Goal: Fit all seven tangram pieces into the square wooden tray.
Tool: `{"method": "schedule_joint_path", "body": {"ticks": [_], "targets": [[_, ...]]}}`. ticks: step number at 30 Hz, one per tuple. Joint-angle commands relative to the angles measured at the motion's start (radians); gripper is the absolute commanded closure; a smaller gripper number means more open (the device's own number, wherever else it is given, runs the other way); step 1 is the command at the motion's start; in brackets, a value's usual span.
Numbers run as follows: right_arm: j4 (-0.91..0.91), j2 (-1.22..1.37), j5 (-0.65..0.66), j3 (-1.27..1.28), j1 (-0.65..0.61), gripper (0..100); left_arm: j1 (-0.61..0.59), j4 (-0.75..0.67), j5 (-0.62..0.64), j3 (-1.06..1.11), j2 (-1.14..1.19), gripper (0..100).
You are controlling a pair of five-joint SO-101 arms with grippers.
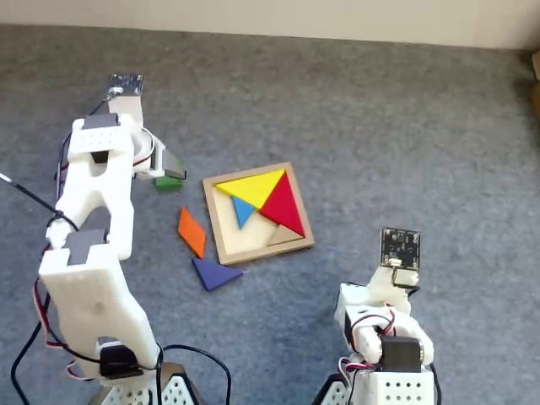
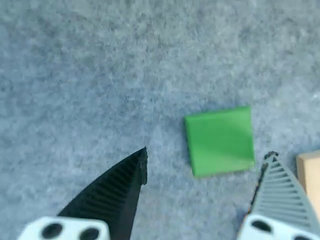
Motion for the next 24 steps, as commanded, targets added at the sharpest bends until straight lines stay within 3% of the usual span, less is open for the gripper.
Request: {"method": "schedule_joint_path", "body": {"ticks": [1, 12, 24], "targets": [[0.005, -0.013, -0.011, 0.143, 0.01, 98.7, 0.025, -0.012, 0.008, -0.094, 0.027, 66], [0.005, -0.013, -0.011, 0.143, 0.01, 98.7, 0.044, -0.009, 0.003, -0.228, 0.202, 66], [0.007, -0.013, -0.011, 0.143, 0.01, 98.7, 0.093, 0.133, -0.114, -0.285, 0.213, 85]]}}
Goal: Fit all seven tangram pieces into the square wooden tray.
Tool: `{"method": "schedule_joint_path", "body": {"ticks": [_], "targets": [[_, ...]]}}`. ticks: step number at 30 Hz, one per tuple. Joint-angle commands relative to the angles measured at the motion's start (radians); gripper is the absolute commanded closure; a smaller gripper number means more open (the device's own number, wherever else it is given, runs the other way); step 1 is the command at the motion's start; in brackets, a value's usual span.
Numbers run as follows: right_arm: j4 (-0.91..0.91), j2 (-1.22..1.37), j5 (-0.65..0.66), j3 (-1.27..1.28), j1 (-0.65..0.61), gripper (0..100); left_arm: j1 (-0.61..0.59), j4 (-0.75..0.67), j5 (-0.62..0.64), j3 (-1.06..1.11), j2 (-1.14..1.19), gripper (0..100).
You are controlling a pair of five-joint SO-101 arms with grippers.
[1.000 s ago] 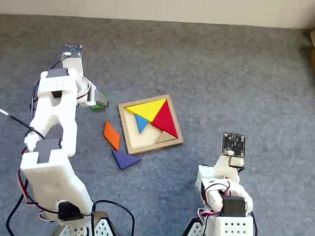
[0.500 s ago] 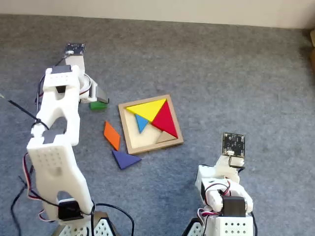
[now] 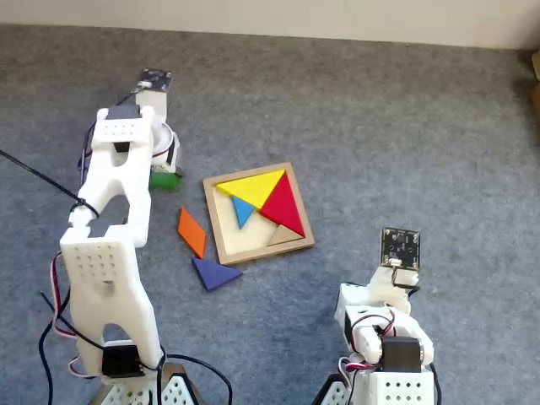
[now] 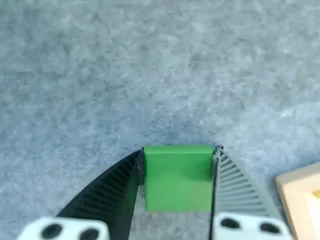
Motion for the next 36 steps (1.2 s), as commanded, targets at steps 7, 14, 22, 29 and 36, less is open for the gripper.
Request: {"method": "schedule_joint_path", "body": {"ticks": [7, 14, 22, 29, 36], "targets": [[0.007, -0.013, -0.011, 0.143, 0.01, 98.7, 0.081, 0.189, -0.014, -0.074, -0.065, 86], [0.007, -0.013, -0.011, 0.143, 0.01, 98.7, 0.12, 0.325, -0.017, -0.067, -0.265, 86], [0.007, -0.013, -0.011, 0.143, 0.01, 98.7, 0.28, 0.46, -0.012, -0.065, -0.426, 86], [0.007, -0.013, -0.011, 0.143, 0.01, 98.7, 0.423, 0.468, 0.091, -0.028, -0.432, 86], [0.007, -0.013, -0.011, 0.143, 0.01, 98.7, 0.542, 0.339, 0.173, 0.159, -0.441, 86]]}}
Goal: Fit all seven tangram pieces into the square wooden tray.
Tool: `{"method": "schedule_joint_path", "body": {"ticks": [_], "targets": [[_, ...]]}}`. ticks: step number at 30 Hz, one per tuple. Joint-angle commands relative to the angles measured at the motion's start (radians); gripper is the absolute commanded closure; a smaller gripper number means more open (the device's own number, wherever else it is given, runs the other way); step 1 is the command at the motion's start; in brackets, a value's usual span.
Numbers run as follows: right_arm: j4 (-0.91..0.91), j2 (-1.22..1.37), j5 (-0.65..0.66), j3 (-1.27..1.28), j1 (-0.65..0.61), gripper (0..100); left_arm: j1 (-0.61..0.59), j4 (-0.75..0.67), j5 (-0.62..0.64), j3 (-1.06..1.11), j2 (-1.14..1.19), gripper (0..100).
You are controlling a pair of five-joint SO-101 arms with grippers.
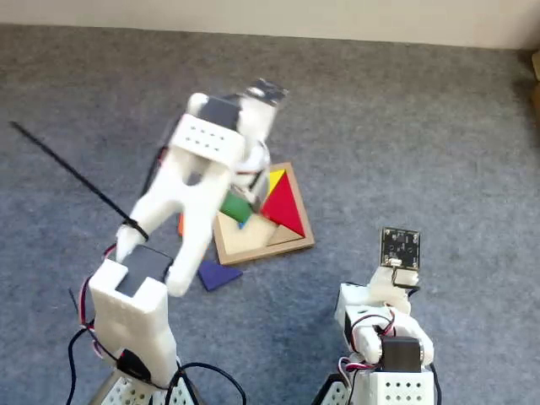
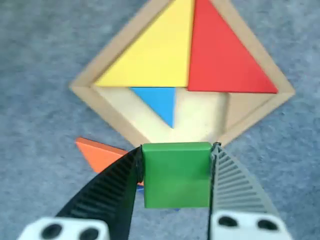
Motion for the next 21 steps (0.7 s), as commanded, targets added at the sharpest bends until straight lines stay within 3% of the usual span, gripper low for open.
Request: {"method": "schedule_joint_path", "body": {"ticks": [1, 11, 21], "targets": [[0.007, -0.013, -0.011, 0.143, 0.01, 98.7, 0.051, -0.1, 0.058, 0.076, -0.067, 86], [0.007, -0.013, -0.011, 0.143, 0.01, 98.7, 0.082, -0.316, 0.097, 0.259, -0.059, 86], [0.007, -0.013, -0.011, 0.143, 0.01, 98.7, 0.082, -0.336, 0.095, 0.275, -0.058, 86]]}}
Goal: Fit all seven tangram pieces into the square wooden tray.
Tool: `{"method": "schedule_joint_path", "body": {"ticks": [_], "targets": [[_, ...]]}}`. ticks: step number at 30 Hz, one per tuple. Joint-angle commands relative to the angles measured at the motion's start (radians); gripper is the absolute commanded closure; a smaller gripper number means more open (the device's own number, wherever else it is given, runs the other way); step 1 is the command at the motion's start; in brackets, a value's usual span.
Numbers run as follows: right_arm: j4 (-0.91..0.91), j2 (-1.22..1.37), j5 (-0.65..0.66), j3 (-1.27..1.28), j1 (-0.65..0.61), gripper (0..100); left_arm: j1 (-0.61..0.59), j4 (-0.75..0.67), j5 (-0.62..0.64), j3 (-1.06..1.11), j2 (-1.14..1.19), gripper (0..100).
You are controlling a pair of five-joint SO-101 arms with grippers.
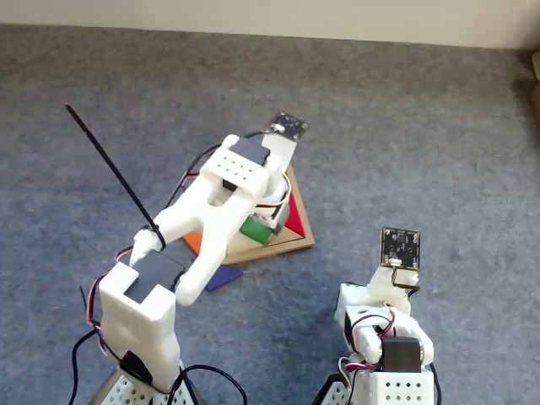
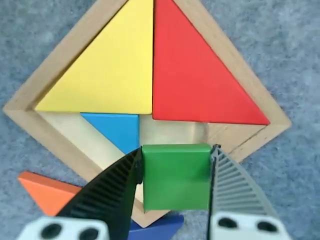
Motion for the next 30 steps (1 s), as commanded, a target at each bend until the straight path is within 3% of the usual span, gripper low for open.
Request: {"method": "schedule_joint_path", "body": {"ticks": [1, 8, 26, 30], "targets": [[0.007, -0.013, -0.011, 0.143, 0.01, 98.7, 0.007, -0.012, 0.005, -0.007, -0.053, 86], [0.007, -0.013, -0.011, 0.143, 0.01, 98.7, -0.013, -0.014, 0.012, -0.005, -0.053, 73], [0.007, -0.013, -0.011, 0.143, 0.01, 98.7, -0.059, -0.015, 0.003, -0.001, -0.062, 72], [0.007, -0.013, -0.011, 0.143, 0.01, 98.7, -0.104, -0.043, -0.054, 0.045, -0.054, 72]]}}
